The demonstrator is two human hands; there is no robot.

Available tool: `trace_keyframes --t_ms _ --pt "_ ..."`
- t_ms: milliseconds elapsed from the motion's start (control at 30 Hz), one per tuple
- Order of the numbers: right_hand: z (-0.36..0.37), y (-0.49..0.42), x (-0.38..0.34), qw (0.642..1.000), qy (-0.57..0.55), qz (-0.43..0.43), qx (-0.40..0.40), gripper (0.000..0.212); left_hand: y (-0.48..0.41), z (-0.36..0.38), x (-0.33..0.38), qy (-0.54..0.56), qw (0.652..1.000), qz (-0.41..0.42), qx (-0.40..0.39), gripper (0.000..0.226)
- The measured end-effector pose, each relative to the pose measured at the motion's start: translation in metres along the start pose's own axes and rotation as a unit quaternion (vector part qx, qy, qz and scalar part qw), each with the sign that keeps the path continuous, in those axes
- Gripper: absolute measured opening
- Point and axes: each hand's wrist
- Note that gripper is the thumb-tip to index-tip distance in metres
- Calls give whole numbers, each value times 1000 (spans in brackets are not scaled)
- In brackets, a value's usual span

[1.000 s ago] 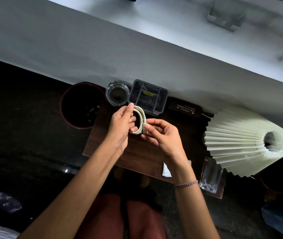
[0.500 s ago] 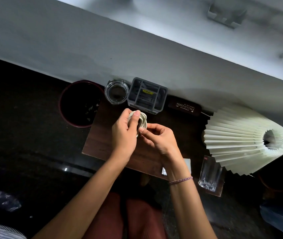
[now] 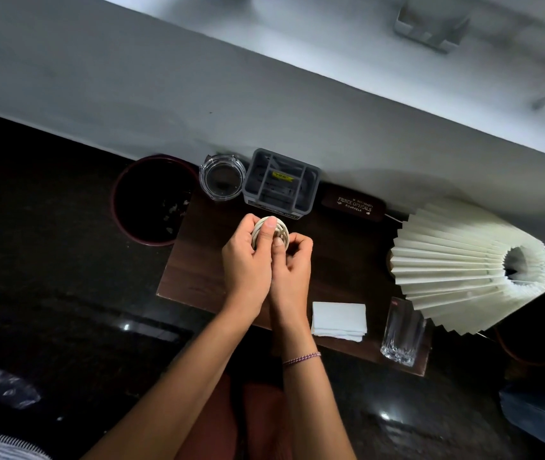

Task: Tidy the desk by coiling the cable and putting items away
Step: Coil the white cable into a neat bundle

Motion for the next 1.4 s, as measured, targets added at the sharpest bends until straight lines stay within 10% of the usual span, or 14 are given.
trace_keyframes --t_ms 200,567,900,1167,1400 --pt "-4 4 -12 968 191 -152 51 17 1 2 1 -43 997 56 5 24" --pt "-23 -8 -12 980 49 47 -184 28 -17 -9 -27 17 995 -82 50 35" --pt "-9 -11 9 992 -4 127 10 14 10 3 -16 -25 998 51 3 29" --pt "-52 -15 -2 947 -100 144 -270 14 3 -17 -25 107 986 -1 -128 32" --pt "-29 -9 14 992 66 68 -80 6 8 -2 -26 -19 995 45 -85 25"
Point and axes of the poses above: each hand's wrist, its own y-axis away from the middle knuckle, its own z-axis out of the palm, x = y × z, and after that the axes turned 7 degrees about -y, right-handed
